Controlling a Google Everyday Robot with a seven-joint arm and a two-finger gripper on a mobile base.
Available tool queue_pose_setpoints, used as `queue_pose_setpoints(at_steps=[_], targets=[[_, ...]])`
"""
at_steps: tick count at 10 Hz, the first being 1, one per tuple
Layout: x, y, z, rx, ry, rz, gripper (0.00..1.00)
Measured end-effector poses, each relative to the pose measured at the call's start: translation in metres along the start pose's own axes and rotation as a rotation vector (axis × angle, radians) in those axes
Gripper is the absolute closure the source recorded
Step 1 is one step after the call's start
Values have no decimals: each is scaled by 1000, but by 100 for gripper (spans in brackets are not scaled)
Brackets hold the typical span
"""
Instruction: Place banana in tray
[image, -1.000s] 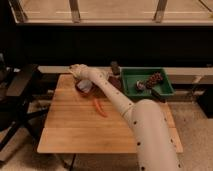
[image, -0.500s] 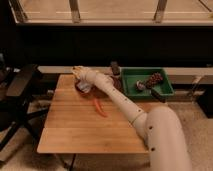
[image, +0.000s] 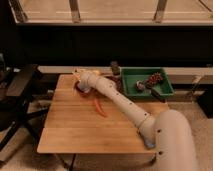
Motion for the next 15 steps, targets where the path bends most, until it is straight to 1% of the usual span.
queue_pose_setpoints(at_steps=[3,4,6,7,8,10,11,12,13,14,15], targets=[[0,0,-1,0,1,-1,89],[-1,1,-2,-6,13,-3,89],[-1,5,-18,-18,42,1,89],[-2,9,-34,-38,57,18,89],[-3,12,-40,-49,55,24,89],[-9,12,-57,-69,37,42,89],[-13,14,-68,-87,24,58,89],[-14,18,-78,-109,28,71,89],[-14,21,-87,-128,48,74,89],[-11,25,-96,-138,83,79,89],[-9,26,-101,-138,109,83,89]])
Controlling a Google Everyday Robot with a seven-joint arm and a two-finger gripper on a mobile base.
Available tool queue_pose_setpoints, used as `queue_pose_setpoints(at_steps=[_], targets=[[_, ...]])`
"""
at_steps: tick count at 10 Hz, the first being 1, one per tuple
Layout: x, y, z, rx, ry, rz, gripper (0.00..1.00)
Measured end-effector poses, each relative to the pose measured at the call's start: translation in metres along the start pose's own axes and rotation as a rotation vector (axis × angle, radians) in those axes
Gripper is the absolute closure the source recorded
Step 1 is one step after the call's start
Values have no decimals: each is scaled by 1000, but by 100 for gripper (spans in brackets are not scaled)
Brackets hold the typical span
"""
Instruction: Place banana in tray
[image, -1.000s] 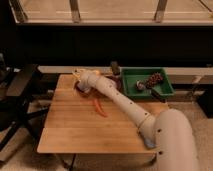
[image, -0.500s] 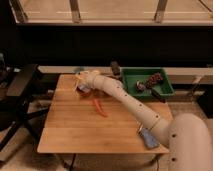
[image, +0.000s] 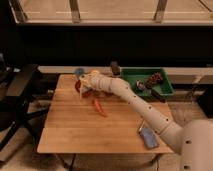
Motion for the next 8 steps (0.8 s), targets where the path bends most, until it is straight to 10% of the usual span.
queue_pose_setpoints(at_steps=[8], targets=[[11,-1,-25,9,-6,70,89]])
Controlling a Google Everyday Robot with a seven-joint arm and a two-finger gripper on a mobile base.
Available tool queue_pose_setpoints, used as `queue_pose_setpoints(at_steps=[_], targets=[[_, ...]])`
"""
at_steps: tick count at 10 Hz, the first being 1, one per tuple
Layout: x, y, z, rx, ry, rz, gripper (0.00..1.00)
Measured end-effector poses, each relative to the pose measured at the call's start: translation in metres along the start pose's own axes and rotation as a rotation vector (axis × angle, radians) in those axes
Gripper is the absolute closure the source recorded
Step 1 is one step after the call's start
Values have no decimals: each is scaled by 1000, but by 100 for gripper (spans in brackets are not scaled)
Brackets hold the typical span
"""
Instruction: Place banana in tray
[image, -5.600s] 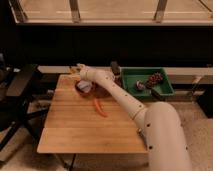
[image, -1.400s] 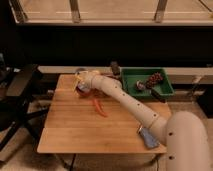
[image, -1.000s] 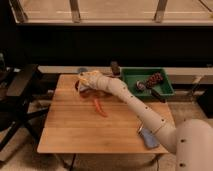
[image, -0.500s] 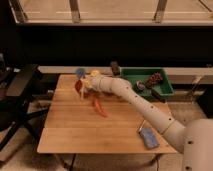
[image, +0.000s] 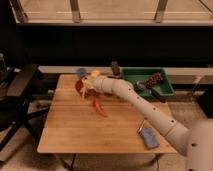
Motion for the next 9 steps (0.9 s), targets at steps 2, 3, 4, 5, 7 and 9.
queue_pose_setpoints(at_steps=[2,3,4,5,7,9], targets=[[4,-1,-21,9,-40,33,89],[5,0,-28,11,-54,42,89],[4,2,-38,17,-64,47,89],[4,2,-49,25,-57,54,89],[7,1,-67,46,-16,70,89],[7,2,-68,48,-9,73,89]])
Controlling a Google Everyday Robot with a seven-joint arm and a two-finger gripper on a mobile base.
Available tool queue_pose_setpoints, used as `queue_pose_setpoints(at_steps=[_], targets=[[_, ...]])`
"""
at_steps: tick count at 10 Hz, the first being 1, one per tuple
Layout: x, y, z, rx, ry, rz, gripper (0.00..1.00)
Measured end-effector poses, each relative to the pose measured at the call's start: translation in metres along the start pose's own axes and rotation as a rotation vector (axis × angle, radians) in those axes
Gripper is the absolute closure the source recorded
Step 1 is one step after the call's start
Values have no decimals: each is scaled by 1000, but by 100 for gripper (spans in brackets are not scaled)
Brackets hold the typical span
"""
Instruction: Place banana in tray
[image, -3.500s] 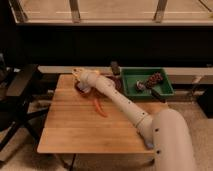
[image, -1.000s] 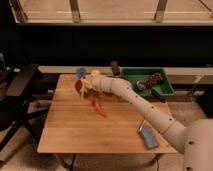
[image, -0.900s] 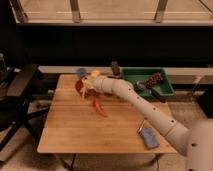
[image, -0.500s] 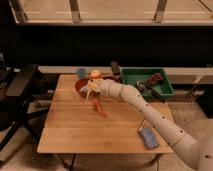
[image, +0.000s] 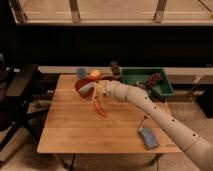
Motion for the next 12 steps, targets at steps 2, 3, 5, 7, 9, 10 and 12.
queue_pose_setpoints(at_steps=[2,3,5,7,9,10,12], targets=[[0,0,1,0,0,0,89],[0,-1,0,6,0,4,89],[3,-12,-8,68,0,19,89],[7,-32,-31,138,2,31,89],[8,-64,-68,224,-6,50,89],[8,-74,-80,254,-16,60,89],[10,-104,-117,357,-64,100,89]])
